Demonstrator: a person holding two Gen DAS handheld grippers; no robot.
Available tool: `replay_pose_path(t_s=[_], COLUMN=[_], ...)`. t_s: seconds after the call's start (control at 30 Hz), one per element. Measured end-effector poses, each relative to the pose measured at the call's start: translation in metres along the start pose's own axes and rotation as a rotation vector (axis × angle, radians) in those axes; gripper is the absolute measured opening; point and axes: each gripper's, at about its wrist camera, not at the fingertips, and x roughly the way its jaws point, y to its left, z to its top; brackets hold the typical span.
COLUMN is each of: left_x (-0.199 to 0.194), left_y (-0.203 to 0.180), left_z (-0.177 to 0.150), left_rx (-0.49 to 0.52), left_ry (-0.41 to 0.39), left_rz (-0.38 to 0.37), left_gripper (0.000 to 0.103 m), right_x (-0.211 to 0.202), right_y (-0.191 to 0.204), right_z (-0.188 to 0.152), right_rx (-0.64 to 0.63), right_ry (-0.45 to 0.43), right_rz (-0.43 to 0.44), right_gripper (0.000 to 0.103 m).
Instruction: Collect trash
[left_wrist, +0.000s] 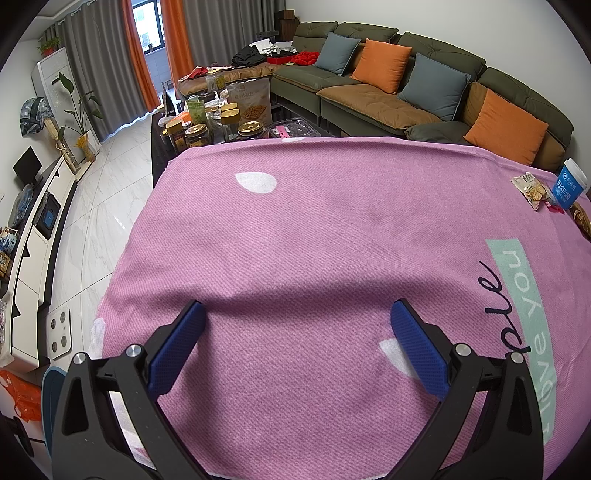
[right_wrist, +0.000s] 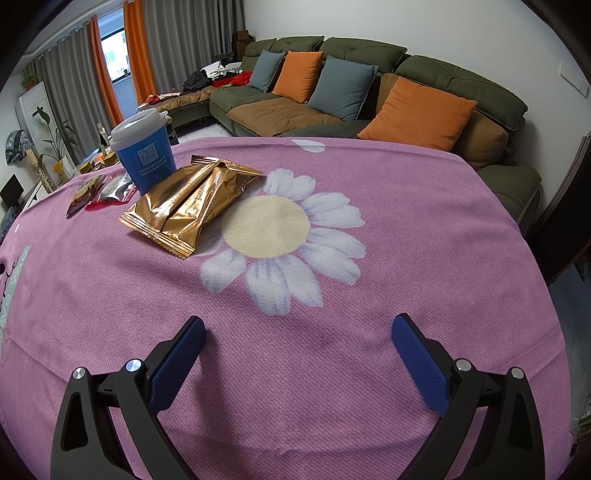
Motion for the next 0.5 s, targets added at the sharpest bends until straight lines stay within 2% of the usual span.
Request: replay_pose_path(t_s=[0.5], left_x=[0.0001], left_y=[-0.0007], left_z=[-0.0001], left_rx=[-0.001], left_ry=[0.002], left_rz=[-0.001], left_gripper=[0.099], right_x=[-0.0001], right_y=[0.0002], right_z=[0.0], right_rx=[0.0], right_ry=[0.0], right_rz=[0.0], right_gripper=[0.098])
